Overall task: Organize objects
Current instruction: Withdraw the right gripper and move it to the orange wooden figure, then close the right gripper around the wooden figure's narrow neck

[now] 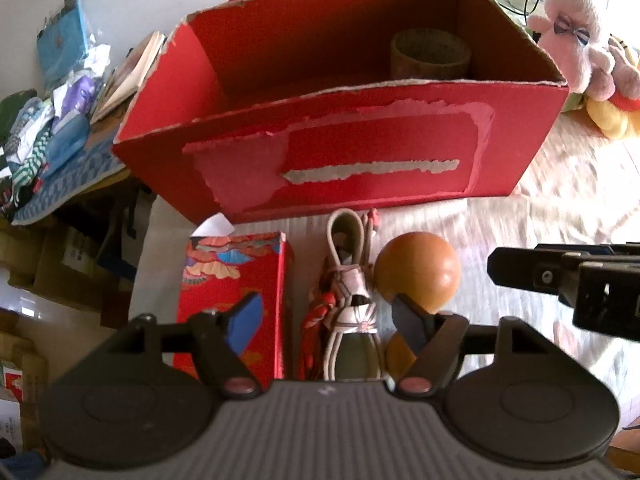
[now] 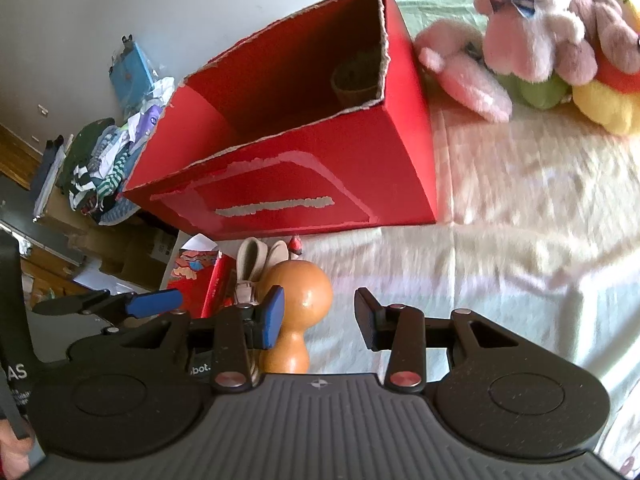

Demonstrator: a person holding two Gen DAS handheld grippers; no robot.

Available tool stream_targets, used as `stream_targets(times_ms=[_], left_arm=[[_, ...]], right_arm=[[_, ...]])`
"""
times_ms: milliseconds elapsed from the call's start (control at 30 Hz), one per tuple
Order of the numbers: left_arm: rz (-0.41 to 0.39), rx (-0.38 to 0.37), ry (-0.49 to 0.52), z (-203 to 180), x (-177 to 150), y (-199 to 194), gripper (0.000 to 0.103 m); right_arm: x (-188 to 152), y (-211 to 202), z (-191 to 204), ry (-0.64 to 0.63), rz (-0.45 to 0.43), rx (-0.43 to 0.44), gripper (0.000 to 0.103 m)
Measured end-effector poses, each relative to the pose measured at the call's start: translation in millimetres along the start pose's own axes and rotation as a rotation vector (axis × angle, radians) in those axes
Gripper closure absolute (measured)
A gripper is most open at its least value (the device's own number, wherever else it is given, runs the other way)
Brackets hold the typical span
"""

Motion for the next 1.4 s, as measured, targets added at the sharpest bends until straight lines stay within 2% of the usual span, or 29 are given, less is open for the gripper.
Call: stream_targets(times_ms=[133,1400], left_arm=[[-0.002,-0.001,0.002,-0.3,-1.0,-0.4,0.022],[0.024,0.0,0.045,-10.5,-7.0,4.6,0.02]], right_arm=[[-1.0,1.8,-1.3,0.019,0.013,0.027,0.061],[-6.9,8.7,-2.5,0.005,0.073,0.091,0.062]])
Point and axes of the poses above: each gripper's, at about its wrist camera, not at the fingertips, and y roughly the way its jaws point, z to its left, x to its top, the point moved 1 cm from there along y, roughly the way its jaws point, and after that the axes turned 2 degrees about x, right-handed, at the moved point
